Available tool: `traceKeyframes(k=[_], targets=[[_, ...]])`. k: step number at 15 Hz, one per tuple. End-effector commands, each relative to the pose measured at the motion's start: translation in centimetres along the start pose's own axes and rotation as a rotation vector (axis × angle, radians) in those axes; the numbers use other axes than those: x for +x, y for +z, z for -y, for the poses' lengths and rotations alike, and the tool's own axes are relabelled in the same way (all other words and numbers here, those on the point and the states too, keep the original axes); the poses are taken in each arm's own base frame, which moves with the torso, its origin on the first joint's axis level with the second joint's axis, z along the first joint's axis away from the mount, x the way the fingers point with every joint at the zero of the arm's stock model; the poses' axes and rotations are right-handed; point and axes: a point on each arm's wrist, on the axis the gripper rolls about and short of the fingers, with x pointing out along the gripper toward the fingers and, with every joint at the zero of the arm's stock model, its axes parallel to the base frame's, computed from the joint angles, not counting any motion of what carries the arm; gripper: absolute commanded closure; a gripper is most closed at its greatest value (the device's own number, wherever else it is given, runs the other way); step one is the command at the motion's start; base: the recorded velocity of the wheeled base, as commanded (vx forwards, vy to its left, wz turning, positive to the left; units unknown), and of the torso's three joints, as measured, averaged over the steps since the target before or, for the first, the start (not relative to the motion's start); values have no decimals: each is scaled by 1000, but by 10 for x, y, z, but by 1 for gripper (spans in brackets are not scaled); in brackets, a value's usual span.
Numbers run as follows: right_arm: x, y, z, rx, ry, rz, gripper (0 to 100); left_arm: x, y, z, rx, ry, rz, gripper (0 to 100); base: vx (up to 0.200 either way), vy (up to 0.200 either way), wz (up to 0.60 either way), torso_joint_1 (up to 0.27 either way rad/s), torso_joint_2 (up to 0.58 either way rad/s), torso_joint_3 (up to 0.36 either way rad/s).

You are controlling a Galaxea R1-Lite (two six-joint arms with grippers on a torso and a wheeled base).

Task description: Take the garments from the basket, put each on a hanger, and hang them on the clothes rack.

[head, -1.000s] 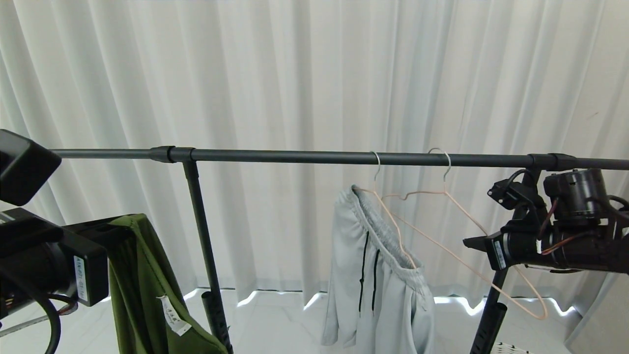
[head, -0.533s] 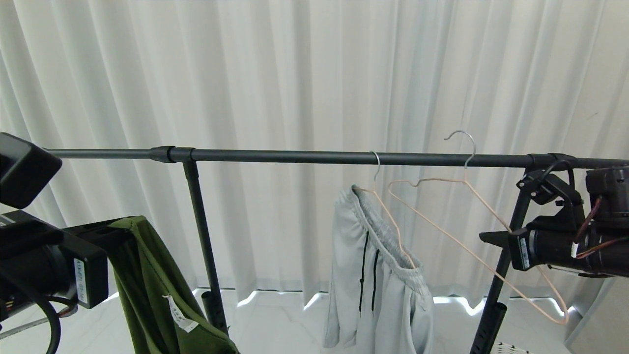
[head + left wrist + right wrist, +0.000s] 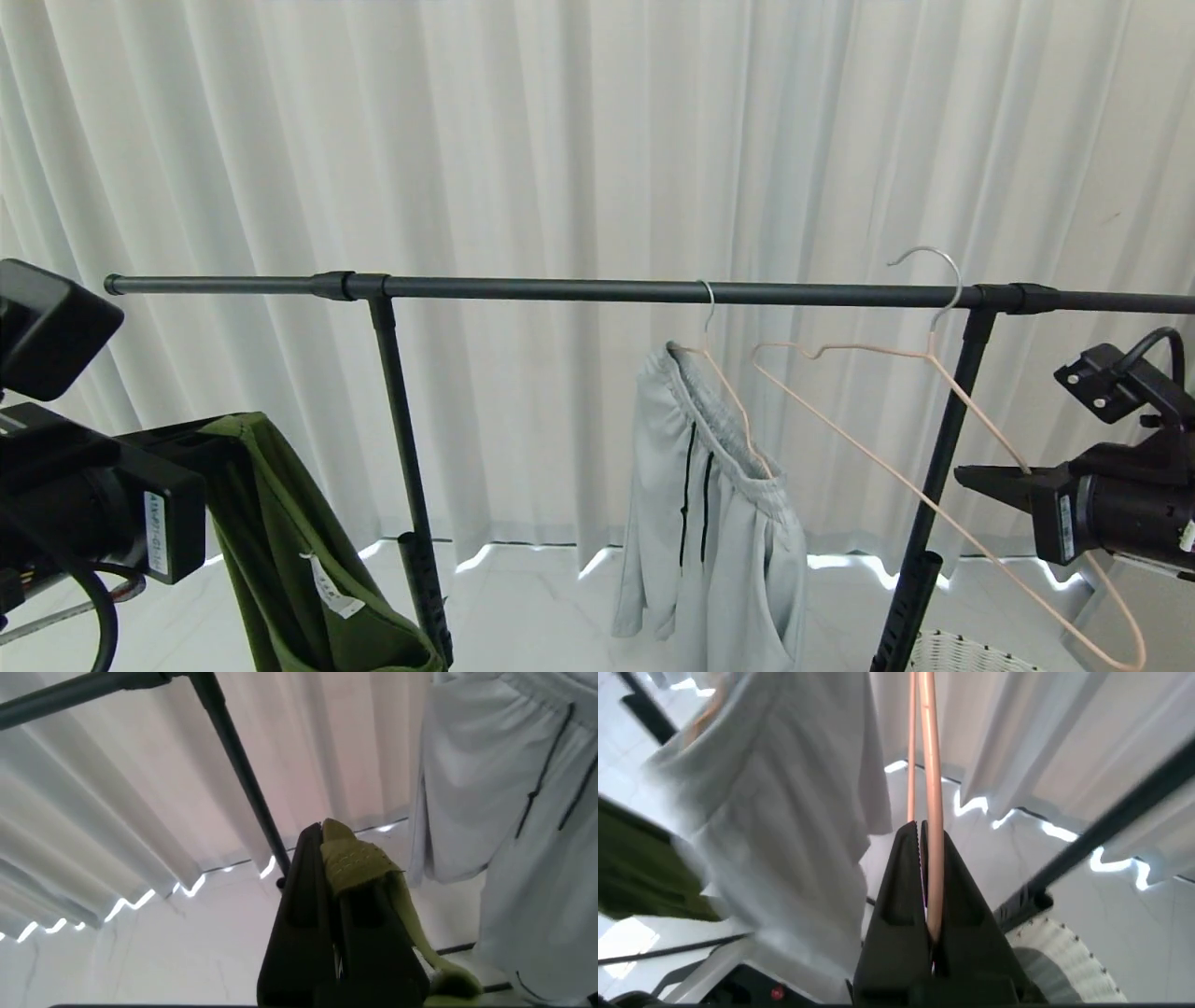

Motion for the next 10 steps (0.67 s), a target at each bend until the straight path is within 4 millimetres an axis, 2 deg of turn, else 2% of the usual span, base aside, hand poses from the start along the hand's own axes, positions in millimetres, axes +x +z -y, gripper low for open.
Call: traceKeyframes(k=[1,6,10], targets=[[-9,-1,-3,-8,0,26,100,1,-3,1,2,-1,-12,100,-200,0,0,-12,-2,7],[-11,-3,-5,-17,17,44,100,5,-4,2,5,-4,-27,100,-200,0,0,1,5,3],[-15,-1,-14,-27,126,67,100,8,-4,3,7,-8,-39,100,-200,0,0,0,0,5]])
